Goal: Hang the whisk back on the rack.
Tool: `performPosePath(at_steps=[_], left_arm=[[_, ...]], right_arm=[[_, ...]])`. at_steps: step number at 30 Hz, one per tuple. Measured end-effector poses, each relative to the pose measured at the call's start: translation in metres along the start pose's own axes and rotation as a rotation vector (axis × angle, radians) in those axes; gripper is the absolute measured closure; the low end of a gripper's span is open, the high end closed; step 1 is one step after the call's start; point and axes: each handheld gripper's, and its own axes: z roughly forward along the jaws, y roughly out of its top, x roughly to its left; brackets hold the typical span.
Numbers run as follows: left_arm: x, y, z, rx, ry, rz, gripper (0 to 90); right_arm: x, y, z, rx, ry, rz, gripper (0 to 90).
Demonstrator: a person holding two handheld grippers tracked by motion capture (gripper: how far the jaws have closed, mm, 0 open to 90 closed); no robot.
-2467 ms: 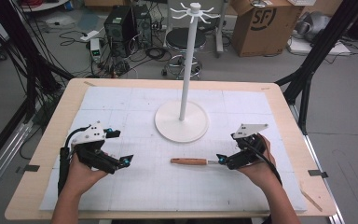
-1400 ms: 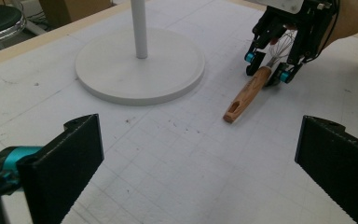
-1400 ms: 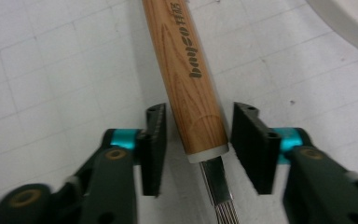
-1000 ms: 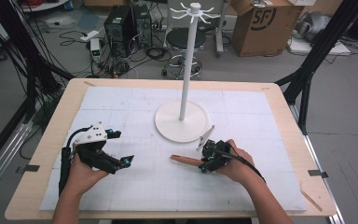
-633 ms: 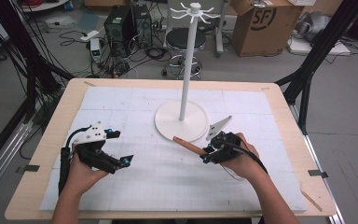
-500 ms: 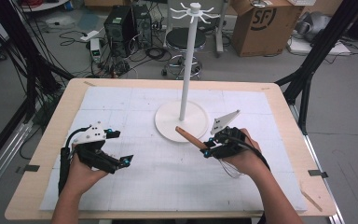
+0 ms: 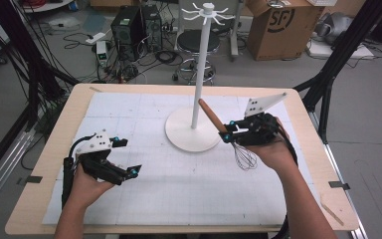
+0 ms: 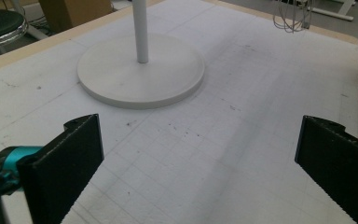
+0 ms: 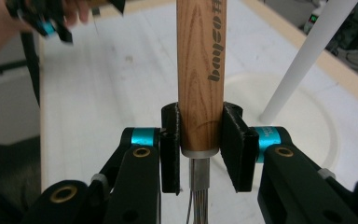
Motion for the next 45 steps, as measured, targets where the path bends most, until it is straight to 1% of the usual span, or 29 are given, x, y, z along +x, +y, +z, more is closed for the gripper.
performPosePath(at_steps=[1,3,7,8,9,10,14,17,20,21,22,23,25,26,29,31,32,33,35,36,40,41,43,45], left_arm=[[0.000,0.000,0.000,0.000,0.000,0.000,1.6],[0.000,0.000,0.000,-0.003,0.001,0.001,1.6],[0.000,0.000,0.000,-0.003,0.001,0.001,1.6],[0.000,0.000,-0.001,-0.003,-0.001,0.002,1.6],[0.000,0.000,-0.001,-0.004,0.000,0.002,1.6],[0.000,0.000,-0.001,-0.006,-0.001,0.002,1.6],[0.000,0.000,-0.001,-0.008,-0.002,0.000,1.6],[0.000,0.000,-0.001,-0.007,-0.002,0.001,1.6],[0.000,0.001,-0.001,-0.007,-0.003,0.002,1.6],[0.000,0.000,-0.001,-0.007,-0.002,0.002,1.6],[0.000,0.000,-0.001,-0.008,-0.003,0.001,1.6],[0.000,0.000,-0.001,-0.008,-0.002,-0.001,1.6],[0.000,0.000,-0.002,-0.007,0.001,-0.002,1.6],[0.000,0.001,-0.002,-0.009,0.000,-0.001,1.6],[0.000,0.001,-0.002,-0.011,-0.002,0.001,1.6],[0.000,0.001,-0.002,-0.012,-0.003,0.001,1.6],[0.000,0.001,-0.002,-0.012,-0.003,0.001,1.6],[0.000,0.001,-0.002,-0.011,-0.003,0.001,1.6],[0.000,0.001,-0.001,-0.008,-0.004,0.002,1.6],[0.001,0.001,-0.001,-0.008,-0.003,0.002,1.6],[0.001,0.000,-0.001,-0.005,-0.003,0.001,1.6],[0.001,0.000,-0.001,-0.005,-0.003,0.001,1.6],[0.001,0.000,0.000,-0.007,-0.007,-0.001,1.6],[0.000,0.000,0.000,-0.005,-0.008,0.004,1.6]], right_arm=[[-0.002,0.004,-0.004,-0.024,-0.005,-0.010,70.7],[-0.005,0.011,-0.012,-0.049,-0.008,-0.003,70.7],[-0.011,0.024,-0.024,-0.105,-0.011,-0.014,70.7],[-0.011,0.026,-0.026,-0.112,-0.011,-0.007,70.7],[-0.014,0.031,-0.030,-0.125,-0.015,-0.016,70.7],[-0.015,0.034,-0.032,-0.128,-0.017,-0.011,70.7],[-0.023,0.046,-0.041,-0.159,-0.016,-0.021,70.7],[-0.030,0.054,-0.047,-0.161,-0.002,-0.027,70.7],[-0.035,0.061,-0.052,-0.164,-0.012,-0.028,70.7],[-0.038,0.064,-0.054,-0.178,-0.010,-0.025,70.7],[-0.041,0.066,-0.056,-0.190,-0.014,-0.039,70.7],[-0.042,0.068,-0.058,-0.193,-0.009,-0.036,70.7],[-0.046,0.071,-0.062,-0.192,-0.022,-0.039,70.7],[-0.047,0.072,-0.064,-0.187,-0.021,-0.024,70.6],[-0.054,0.075,-0.066,-0.197,-0.014,-0.037,70.7],[-0.061,0.076,-0.068,-0.198,-0.028,-0.030,70.7],[-0.063,0.076,-0.069,-0.196,-0.026,-0.030,70.7],[-0.067,0.077,-0.070,-0.200,-0.040,-0.030,70.7],[-0.072,0.079,-0.072,-0.208,-0.051,-0.027,70.7],[-0.073,0.080,-0.074,-0.203,-0.056,-0.012,70.6],[-0.080,0.087,-0.080,-0.207,-0.081,-0.014,70.7],[-0.081,0.089,-0.082,-0.206,-0.083,-0.004,70.7],[-0.085,0.094,-0.082,-0.208,-0.104,-0.017,70.7],[-0.088,0.097,-0.082,-0.193,-0.116,0.003,70.7]])
